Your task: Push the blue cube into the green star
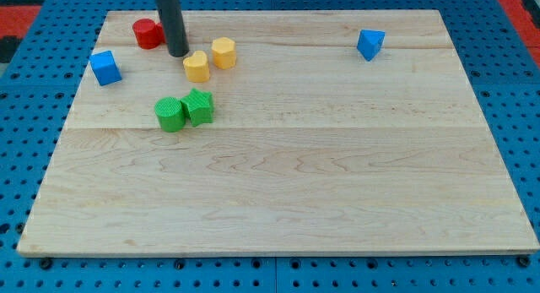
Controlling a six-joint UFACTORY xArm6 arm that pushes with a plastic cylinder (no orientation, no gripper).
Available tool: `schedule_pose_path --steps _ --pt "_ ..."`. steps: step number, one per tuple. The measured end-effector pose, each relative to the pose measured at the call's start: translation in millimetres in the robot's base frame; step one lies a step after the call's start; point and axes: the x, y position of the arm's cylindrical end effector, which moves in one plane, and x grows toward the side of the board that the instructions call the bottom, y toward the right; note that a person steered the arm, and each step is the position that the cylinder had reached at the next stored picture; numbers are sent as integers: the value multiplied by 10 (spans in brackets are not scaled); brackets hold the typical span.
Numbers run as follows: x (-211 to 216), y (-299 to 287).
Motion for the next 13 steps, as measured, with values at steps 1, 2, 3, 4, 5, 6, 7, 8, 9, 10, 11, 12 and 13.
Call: schedule_pose_path --steps 1,2,3,4,5,6,7,8,9,10,11,12,13 --pt "4 -475" --pt "2 -1089" --pt "123 -1304" --pt "495 -959" --pt "659 -255" --pt "690 -139" --pt "696 -139" --pt "769 60" --pt "772 658" --pt "772 1276" --pt "771 1817" --pt "779 2144" --pt "786 2233"
